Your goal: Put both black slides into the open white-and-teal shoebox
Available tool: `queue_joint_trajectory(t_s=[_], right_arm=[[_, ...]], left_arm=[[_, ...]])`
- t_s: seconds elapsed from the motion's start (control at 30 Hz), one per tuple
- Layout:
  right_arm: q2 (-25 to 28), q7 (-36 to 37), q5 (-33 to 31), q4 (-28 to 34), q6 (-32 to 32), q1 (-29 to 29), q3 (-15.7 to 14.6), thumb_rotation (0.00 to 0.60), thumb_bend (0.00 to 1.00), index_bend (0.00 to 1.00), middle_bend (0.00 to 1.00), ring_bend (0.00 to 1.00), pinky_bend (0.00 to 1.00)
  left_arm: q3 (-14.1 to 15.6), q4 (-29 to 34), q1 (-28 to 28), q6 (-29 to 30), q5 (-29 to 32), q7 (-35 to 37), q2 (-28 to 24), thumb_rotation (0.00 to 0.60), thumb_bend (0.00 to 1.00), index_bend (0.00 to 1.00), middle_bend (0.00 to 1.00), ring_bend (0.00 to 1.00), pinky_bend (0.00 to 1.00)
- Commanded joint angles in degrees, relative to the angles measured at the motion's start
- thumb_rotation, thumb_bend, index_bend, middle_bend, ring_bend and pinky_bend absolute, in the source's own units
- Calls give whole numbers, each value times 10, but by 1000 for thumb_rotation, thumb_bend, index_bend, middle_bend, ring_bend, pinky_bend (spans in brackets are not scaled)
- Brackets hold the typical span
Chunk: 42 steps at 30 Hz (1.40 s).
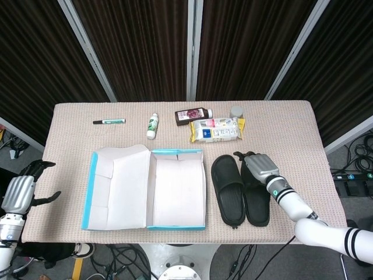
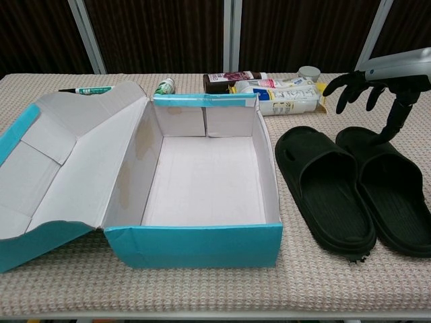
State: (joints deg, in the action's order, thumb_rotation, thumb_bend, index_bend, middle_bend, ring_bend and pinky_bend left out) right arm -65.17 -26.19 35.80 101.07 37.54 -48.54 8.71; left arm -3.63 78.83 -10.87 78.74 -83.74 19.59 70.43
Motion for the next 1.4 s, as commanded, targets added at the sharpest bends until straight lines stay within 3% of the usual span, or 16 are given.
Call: queue_joint_trajectory(t_s=[0.03,0.2,0.47,0.9,1.4], right_arm=[[-12,26,-6,-22,-24,-15,-3,600,66,84,175,77,198],[-29,52,0,-49,-43,-34,-7,600,61,62,140,23,130],[-47,93,-27,-87,-91,-74,-19,600,60,48,137,22,90],[-75,118,-69,-124,-99,-132,-68,600,61,21,138,22,83],[-99,142,-89,-148,-97,-165,-97,600,87,11,159,37,85]], left_arm=[[0,0,1,0,0,1,-1,600,169,227,222,132,214],[1,0,1,-3,0,4,-3,600,169,227,222,132,215],[2,-1,1,-8,2,10,-7,600,170,228,222,132,215],[4,-3,3,-17,5,30,-15,600,170,228,222,132,216],[5,-8,5,-23,8,55,-16,600,170,228,222,132,219]])
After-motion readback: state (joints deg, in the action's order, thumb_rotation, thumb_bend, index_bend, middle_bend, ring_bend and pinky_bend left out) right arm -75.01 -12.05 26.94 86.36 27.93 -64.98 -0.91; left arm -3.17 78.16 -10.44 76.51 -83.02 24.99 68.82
